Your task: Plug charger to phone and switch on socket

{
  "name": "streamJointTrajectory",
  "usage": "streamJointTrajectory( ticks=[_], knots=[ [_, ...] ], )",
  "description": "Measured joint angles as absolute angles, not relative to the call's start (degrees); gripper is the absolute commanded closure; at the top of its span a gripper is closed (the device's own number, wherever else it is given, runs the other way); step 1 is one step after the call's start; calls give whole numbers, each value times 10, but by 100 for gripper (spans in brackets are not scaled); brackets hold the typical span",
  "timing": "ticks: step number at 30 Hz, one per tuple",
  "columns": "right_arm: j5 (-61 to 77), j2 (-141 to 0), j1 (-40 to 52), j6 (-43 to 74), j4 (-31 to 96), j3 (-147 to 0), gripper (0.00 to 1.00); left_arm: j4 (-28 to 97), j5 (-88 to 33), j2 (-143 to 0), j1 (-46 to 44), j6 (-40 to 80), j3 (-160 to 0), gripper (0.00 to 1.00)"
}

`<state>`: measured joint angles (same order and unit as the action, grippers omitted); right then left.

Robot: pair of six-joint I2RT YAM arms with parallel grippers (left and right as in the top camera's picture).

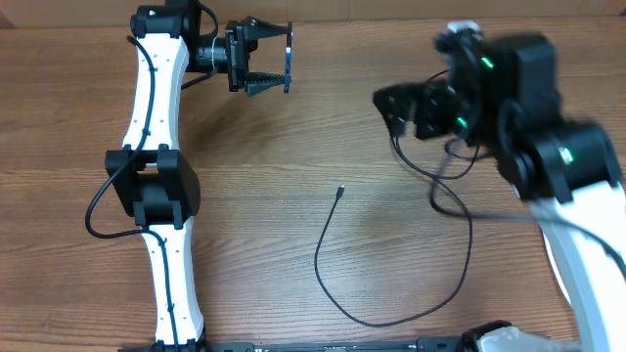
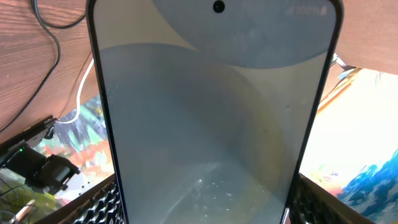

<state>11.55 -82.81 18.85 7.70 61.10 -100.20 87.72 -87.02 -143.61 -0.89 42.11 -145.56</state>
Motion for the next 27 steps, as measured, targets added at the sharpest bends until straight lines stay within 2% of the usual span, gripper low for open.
streamJointTrajectory(
  ticks=[3, 9, 19, 23, 27],
  knots=[
    [122, -886, 223, 77, 603, -1063, 0, 877, -870, -1436, -9, 421, -1456, 29],
    [141, -921, 281, 78, 540, -1069, 1, 877, -870, -1436, -9, 421, -1456, 29],
    [-147, -934, 442, 165, 527, -1069, 1, 877, -870, -1436, -18, 421, -1456, 29],
    [-218, -954, 460, 211, 498, -1069, 7, 877, -870, -1436, -32, 421, -1456, 29],
    [-256, -966, 453, 243, 472, -1069, 8, 877, -870, -1436, -46, 421, -1456, 29]
  ],
)
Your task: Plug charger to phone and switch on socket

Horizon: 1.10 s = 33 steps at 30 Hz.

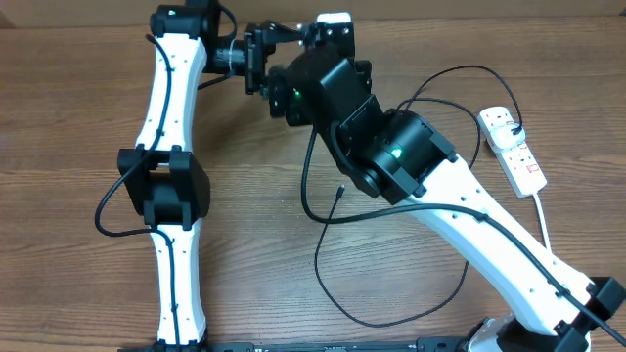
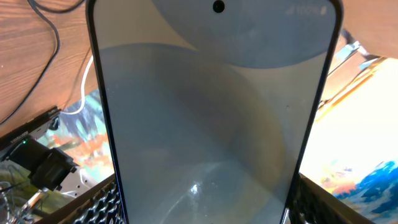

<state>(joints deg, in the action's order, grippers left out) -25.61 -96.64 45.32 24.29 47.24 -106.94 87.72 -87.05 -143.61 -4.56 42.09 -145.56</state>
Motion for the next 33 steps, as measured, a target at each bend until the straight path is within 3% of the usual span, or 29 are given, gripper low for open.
streamJointTrajectory(
  ticks=[6, 17, 33],
  knots=[
    [-285, -995, 451, 266, 476, -1070, 9, 877, -870, -1436, -55, 421, -1456, 29],
    [-293, -1029, 435, 309, 498, -1070, 33, 877, -862, -1436, -55, 421, -1456, 29],
    [-283, -1031, 423, 313, 500, -1070, 33, 877, -861, -1436, -55, 421, -1456, 29]
  ],
)
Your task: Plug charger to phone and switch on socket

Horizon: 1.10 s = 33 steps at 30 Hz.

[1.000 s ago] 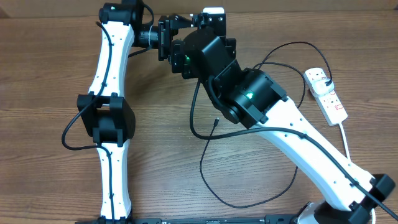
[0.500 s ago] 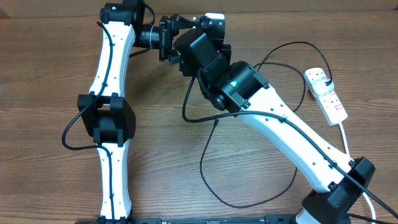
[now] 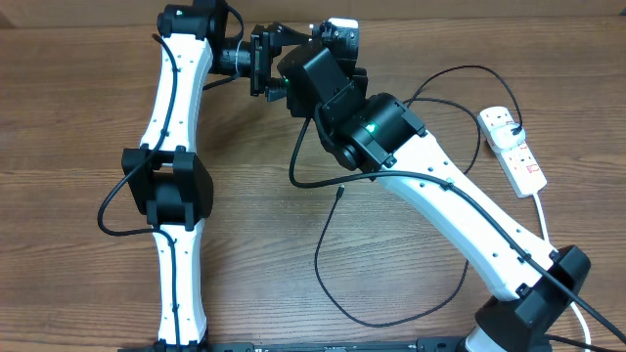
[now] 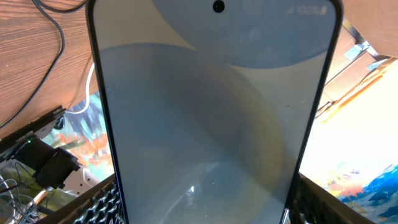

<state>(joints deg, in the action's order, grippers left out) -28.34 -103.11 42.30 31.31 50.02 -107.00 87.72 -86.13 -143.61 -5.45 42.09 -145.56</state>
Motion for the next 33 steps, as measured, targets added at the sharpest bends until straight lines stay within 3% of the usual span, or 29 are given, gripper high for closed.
streamJointTrajectory(
  ticks=[1, 8, 15, 24, 33],
  knots=[
    [-283, -1032, 423, 313, 500, -1070, 37, 877, -861, -1436, -55, 421, -1456, 29],
    [-283, -1037, 423, 315, 485, -1070, 39, 877, -852, -1436, -55, 421, -1456, 29],
    [-283, -1039, 423, 314, 480, -1070, 48, 877, -849, -1436, -55, 421, -1456, 28],
    [-283, -1050, 423, 315, 481, -1070, 50, 877, -848, -1436, -55, 421, -1456, 28],
    [-283, -1051, 423, 315, 482, -1070, 66, 877, -848, -1436, -55, 420, -1456, 28]
  ],
)
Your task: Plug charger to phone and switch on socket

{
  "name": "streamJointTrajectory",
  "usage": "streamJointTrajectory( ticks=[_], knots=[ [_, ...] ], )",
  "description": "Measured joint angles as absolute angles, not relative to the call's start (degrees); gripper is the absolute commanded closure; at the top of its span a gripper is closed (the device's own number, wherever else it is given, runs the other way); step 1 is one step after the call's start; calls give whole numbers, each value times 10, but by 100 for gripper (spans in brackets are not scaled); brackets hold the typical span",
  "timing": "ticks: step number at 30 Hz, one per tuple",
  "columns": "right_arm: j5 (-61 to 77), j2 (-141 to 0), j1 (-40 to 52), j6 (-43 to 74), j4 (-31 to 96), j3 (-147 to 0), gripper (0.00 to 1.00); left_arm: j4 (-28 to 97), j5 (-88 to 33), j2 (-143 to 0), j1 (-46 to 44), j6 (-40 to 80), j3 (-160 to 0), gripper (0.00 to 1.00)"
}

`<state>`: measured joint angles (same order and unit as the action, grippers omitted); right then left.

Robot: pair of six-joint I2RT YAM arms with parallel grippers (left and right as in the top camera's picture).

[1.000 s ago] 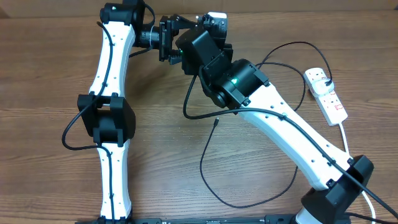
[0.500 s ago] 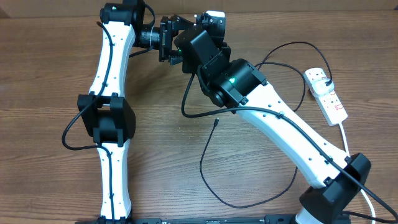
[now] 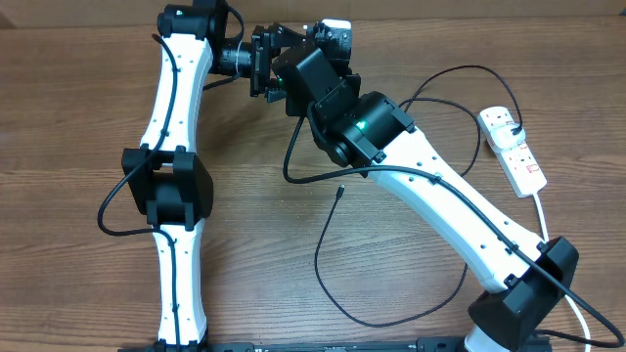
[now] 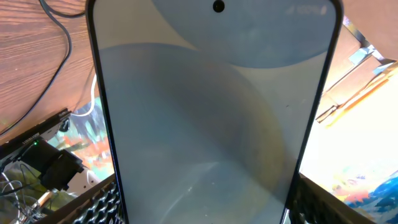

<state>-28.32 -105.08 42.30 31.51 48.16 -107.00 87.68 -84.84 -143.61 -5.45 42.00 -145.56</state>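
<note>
The phone (image 4: 211, 112), with a grey screen and a punch-hole camera at the top, fills the left wrist view. My left gripper (image 3: 266, 65) is shut on it at the back of the table, its ribbed fingers (image 4: 102, 202) at both lower edges. My right arm reaches across from the lower right, and its wrist (image 3: 315, 70) sits right against the left gripper and hides the right fingers. The charger cable's plug end (image 3: 339, 192) lies loose on the table. A white socket strip (image 3: 515, 149) lies at the right.
The black charger cable (image 3: 328, 284) curls over the front middle of the table. Another black cable loop (image 3: 291, 156) hangs from the right arm. A cable arc (image 3: 460, 70) rises near the socket strip. The left arm's base link (image 3: 161, 186) stands at the left.
The right arm's wrist has shifted slightly left, closer against the left gripper. The left gripper still holds the phone. The cable plug lies where it was.
First the left gripper held the phone at the back while the right arm was blurred at the right, far from it. Then the right arm had reached across to the left gripper. It has stayed there, edging closer, while the plug end lies on the table.
</note>
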Motion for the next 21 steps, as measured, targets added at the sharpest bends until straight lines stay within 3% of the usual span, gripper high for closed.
streamJointTrajectory(
  ticks=[21],
  knots=[
    [-272, -1051, 423, 315, 482, -1070, 71, 877, -848, -1436, -55, 414, -1456, 28]
  ],
)
